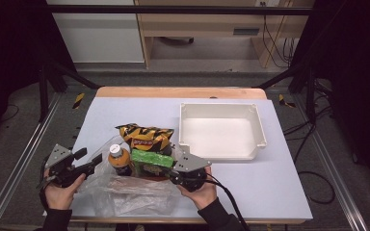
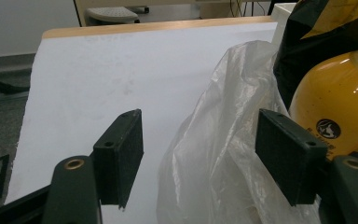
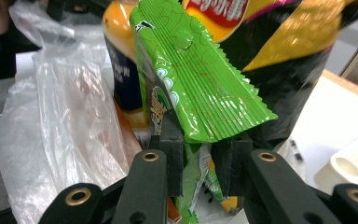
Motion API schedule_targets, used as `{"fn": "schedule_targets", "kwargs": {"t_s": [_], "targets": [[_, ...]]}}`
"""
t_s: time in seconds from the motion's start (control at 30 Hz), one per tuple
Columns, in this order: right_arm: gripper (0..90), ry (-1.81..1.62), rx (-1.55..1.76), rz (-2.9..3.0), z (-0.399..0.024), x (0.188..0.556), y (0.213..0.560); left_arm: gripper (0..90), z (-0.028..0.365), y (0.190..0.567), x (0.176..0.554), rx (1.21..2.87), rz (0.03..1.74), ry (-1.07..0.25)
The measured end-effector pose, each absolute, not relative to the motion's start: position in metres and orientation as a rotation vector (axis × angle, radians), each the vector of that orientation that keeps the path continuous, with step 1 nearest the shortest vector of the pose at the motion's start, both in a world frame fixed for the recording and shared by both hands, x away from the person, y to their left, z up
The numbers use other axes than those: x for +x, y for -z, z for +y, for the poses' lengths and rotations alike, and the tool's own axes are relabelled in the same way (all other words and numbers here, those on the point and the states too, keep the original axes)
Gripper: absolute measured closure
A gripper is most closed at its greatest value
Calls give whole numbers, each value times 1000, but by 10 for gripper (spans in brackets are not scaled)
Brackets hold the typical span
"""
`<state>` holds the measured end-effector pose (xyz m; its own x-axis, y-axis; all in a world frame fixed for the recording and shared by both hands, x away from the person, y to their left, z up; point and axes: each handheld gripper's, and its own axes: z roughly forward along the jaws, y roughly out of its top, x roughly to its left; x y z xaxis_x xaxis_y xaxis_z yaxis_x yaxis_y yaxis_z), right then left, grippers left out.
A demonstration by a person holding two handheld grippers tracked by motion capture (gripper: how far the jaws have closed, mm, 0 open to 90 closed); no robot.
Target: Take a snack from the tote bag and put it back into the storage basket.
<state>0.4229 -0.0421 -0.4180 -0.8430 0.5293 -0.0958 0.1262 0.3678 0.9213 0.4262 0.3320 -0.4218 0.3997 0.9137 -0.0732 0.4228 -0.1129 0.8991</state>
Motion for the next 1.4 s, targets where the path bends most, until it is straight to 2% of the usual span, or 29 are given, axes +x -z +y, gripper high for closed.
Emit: {"fn": "schedule_targets", "kwargs": {"t_s": [0.5, 0.9, 1.4], "targets": [[754, -1541, 538, 2220, -55, 412, 379, 319, 335, 418, 423, 1691, 1181, -666], [754, -1591, 576, 2190, -99, 395, 354, 315, 336, 416, 421, 1679, 1186, -675], [755, -1574, 717, 2084, -174, 386, 353, 315, 335, 415, 420, 1685, 1181, -683]]}}
